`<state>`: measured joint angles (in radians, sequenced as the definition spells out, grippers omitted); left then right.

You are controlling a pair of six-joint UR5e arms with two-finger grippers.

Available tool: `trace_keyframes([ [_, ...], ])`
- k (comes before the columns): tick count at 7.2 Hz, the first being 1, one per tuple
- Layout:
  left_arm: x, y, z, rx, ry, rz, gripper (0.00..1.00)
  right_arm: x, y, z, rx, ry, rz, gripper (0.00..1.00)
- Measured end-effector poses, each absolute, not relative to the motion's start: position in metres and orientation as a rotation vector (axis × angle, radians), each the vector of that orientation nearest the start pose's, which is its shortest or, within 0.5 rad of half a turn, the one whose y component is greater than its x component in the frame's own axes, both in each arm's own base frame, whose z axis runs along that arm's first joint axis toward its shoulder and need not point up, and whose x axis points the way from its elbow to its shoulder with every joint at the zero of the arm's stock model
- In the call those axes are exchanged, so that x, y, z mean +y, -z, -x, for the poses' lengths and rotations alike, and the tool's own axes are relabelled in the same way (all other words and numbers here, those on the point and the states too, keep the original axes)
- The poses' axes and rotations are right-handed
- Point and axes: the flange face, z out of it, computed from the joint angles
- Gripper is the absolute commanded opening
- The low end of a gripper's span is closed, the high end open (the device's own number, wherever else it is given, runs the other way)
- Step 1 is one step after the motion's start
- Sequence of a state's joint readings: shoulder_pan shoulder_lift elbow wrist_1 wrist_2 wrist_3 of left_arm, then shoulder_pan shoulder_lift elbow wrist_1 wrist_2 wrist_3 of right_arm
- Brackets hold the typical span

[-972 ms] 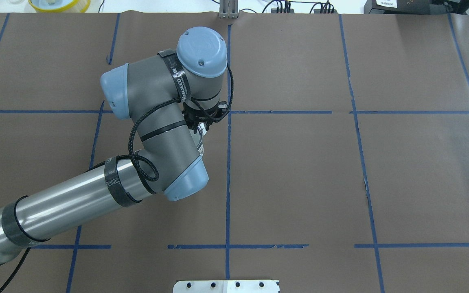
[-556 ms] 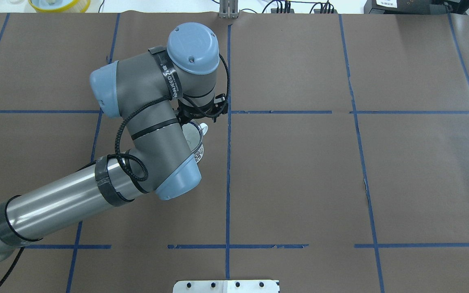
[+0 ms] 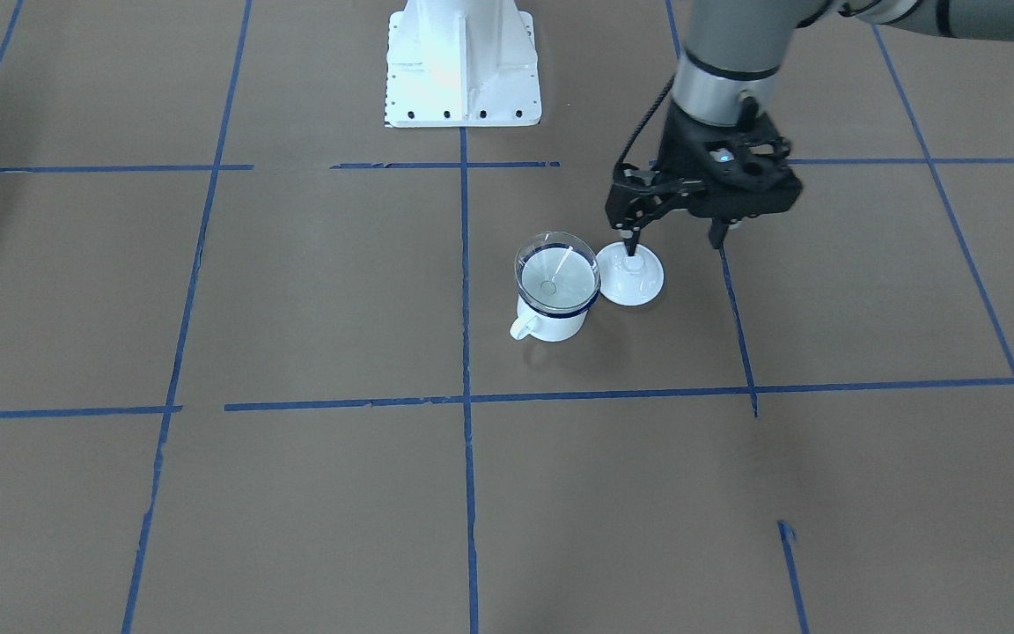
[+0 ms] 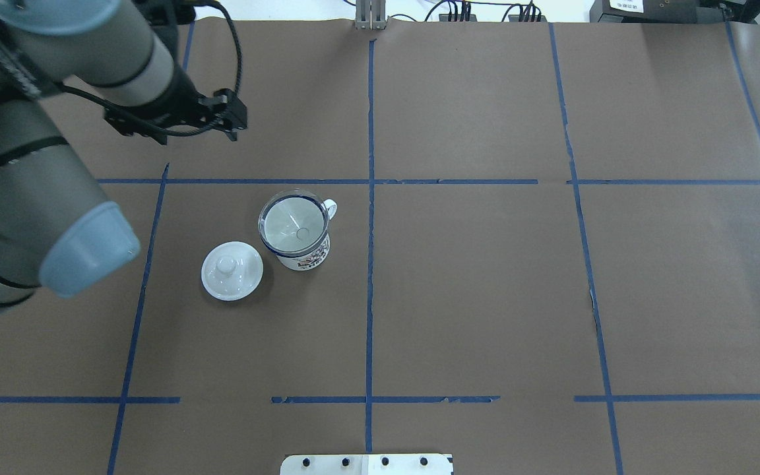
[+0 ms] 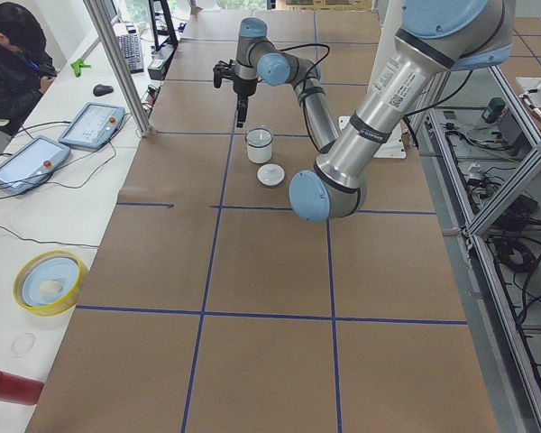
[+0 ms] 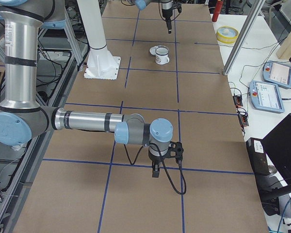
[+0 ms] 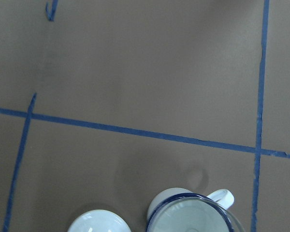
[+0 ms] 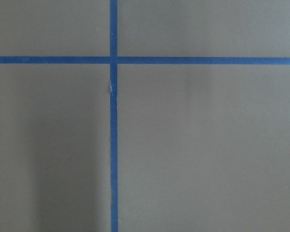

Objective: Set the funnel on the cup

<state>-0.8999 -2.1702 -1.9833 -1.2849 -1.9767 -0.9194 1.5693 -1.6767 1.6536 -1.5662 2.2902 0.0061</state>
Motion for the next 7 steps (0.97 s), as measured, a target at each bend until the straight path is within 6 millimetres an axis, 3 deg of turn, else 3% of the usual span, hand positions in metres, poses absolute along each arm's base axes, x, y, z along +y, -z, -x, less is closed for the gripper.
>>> trace_keyframes([
  [2, -0.549, -0.264, -0.159, 0.714, -0.110, -0.289, 1.00, -0.446, -0.671, -0.067, -0.719, -0.011, 0.020, 1.00],
  [3, -0.553, -0.320, -0.086, 0.673, -0.213, -0.310, 1.00, -0.446, -0.671, -0.067, -0.719, -0.011, 0.020, 1.00],
  [5, -0.540, -0.451, 0.053, 0.617, -0.322, -0.304, 1.00, -0.446, -0.671, -0.067, -0.719, -0.011, 0.020, 1.00],
  [6, -0.523, -0.510, 0.094, 0.636, -0.302, -0.278, 1.00, -0.446, -0.671, -0.067, -0.719, -0.011, 0.020, 1.00],
  [7, -0.504, -0.560, 0.111, 0.659, -0.272, -0.236, 1.00, -0.446, -0.671, -0.067, -0.719, -0.011, 0.020, 1.00],
])
